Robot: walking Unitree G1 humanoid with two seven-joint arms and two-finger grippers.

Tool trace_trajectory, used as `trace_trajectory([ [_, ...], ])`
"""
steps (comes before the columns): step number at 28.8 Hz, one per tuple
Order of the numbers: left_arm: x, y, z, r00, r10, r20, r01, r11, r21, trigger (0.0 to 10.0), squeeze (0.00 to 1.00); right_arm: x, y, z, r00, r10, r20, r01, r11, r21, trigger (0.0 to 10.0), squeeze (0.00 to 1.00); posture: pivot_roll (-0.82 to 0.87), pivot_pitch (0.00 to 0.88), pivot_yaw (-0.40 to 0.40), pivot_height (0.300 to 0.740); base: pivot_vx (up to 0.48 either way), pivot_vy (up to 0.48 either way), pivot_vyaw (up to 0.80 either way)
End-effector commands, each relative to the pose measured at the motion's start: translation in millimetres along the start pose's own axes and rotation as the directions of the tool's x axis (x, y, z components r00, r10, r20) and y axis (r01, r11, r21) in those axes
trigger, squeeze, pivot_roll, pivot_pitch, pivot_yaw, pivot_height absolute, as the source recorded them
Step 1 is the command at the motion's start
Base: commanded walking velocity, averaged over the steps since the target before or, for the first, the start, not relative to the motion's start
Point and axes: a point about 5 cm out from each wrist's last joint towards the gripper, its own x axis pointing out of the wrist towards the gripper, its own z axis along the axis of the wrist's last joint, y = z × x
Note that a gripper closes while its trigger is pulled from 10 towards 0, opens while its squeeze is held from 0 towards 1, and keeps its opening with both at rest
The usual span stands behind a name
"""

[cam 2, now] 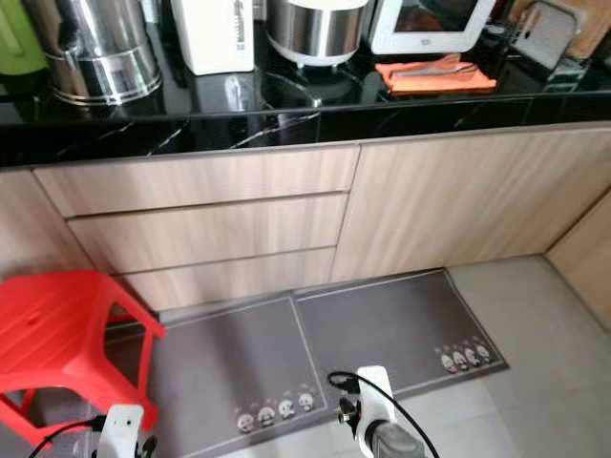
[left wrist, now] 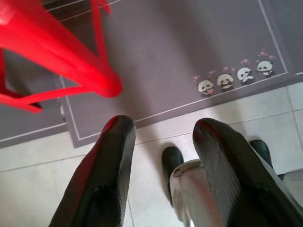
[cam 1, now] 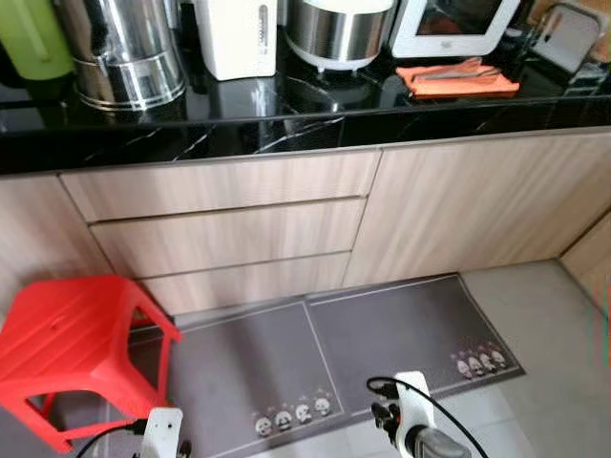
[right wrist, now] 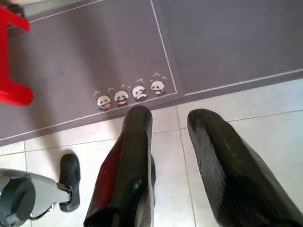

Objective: Kitchen organization

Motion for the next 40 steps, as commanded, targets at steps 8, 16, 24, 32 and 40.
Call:
trace_trajectory([
  [8,-0.1,-3.5,-0.8,1.0,-0.007,-0.002,0.008,0.999,0.037,10.0,0.0,-0.6,-4.1,0.9,1.0,-0.01,-0.007,0.01,1.0,-0.015,10.0,0.0,0.04,0.043,-0.067,0.74,0.0,-0.165,-0.58],
  [16,1.1,-1.6,1.7,1.0,-0.004,-0.004,0.005,0.999,0.042,10.0,0.0,-0.6,-4.5,1.4,1.0,-0.009,-0.007,0.009,1.0,-0.02,10.0,0.0,0.05,0.045,-0.07,0.74,0.0,-0.345,-0.58],
  [24,1.5,-2.6,2.1,1.0,-0.004,-0.008,0.005,0.999,0.037,10.0,0.0,-0.8,-5.6,2.1,1.0,-0.01,-0.008,0.009,1.0,-0.025,10.0,0.0,0.05,0.047,-0.08,0.74,0.0,-0.036,-0.58],
  [32,1.5,-3.7,2.9,1.0,-0.006,0.0,0.006,1.0,0.024,10.0,0.0,-1.1,-7.6,3.0,1.0,-0.01,-0.009,0.01,0.999,-0.033,10.0,0.0,0.04,0.053,-0.086,0.74,0.0,0.0,-0.58],
  [40,0.2,0.0,-2.4,1.0,-0.002,-0.028,0.003,1.0,0.005,10.0,0.0,-1.4,-8.6,2.7,1.0,-0.013,-0.012,0.013,0.999,-0.037,10.0,0.0,0.03,0.057,-0.087,0.74,0.0,0.0,-0.58],
])
